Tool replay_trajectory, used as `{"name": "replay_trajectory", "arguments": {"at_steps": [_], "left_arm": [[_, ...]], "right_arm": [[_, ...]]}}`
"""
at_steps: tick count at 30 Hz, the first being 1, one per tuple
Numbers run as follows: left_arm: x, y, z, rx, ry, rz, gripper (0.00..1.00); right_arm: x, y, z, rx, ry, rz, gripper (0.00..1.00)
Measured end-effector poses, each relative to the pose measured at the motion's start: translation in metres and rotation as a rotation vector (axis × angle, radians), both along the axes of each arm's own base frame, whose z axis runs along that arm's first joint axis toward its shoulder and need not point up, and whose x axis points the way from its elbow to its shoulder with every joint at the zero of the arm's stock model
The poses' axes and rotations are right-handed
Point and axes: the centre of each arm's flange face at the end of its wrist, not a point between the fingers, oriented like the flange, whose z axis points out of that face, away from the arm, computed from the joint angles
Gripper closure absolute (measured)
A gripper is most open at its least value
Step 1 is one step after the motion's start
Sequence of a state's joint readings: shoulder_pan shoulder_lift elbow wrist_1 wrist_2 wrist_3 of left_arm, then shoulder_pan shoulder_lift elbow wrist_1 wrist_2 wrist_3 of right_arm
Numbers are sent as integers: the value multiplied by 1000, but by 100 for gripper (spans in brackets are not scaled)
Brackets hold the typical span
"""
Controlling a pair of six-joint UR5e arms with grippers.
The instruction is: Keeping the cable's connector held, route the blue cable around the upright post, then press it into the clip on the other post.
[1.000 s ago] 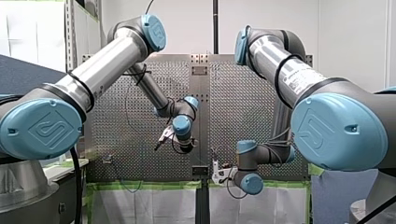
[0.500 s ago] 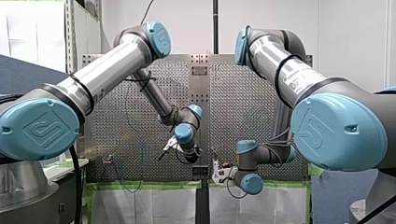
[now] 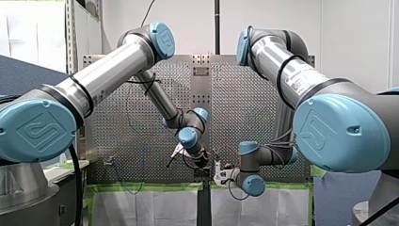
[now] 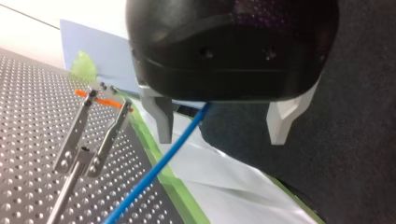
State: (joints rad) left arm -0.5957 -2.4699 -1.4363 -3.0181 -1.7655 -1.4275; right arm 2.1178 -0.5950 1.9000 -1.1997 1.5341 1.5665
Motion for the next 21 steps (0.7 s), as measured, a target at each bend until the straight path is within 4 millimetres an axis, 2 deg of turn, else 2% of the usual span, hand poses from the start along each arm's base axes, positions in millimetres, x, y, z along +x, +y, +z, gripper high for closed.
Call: {"name": "replay_trajectory", "arguments": {"at_steps": [4, 5, 6, 8, 9, 11, 12, 14, 15, 16, 17, 18, 19, 20, 21], "left_arm": [[-1, -1, 0, -9, 1, 20, 2], [-1, -1, 0, -9, 0, 25, 9], [-2, 0, 0, -7, -3, 33, 9], [-1, 0, 1, -3, -11, 44, 20], [-1, -1, 1, -2, -19, 51, 20], [-1, -1, 1, 0, -33, 64, 36], [0, -1, 2, 0, -43, 72, 36], [0, -2, 2, 3, -58, 86, 59], [1, -2, 3, 4, -67, 94, 59], [1, -2, 3, 5, -73, 100, 72], [1, -2, 3, 7, -77, 105, 81], [1, -2, 3, 8, -82, 110, 81], [1, -2, 3, 9, -85, 113, 95], [1, -2, 4, 9, -88, 116, 100], [1, -2, 4, 11, -90, 119, 100]], "right_arm": [[0, 0, 0, 0, 0, 1, 100], [0, 0, 0, 0, 1, 1, 100], [0, 0, 0, 1, 1, 1, 100], [0, 1, 0, 1, 1, 1, 100], [0, 1, 0, 1, 1, 1, 100], [1, 1, 0, 1, 1, 2, 100], [1, 1, 0, 1, 1, 2, 100], [1, 1, 0, 1, 1, 2, 100], [1, 1, 0, 1, 1, 2, 100], [1, 1, 0, 2, 1, 2, 100], [1, 1, 0, 2, 1, 2, 100], [1, 1, 0, 2, 2, 2, 100], [0, 1, 0, 2, 2, 2, 100], [0, 1, 0, 3, 2, 1, 100], [0, 0, 0, 3, 2, 0, 100]]}}
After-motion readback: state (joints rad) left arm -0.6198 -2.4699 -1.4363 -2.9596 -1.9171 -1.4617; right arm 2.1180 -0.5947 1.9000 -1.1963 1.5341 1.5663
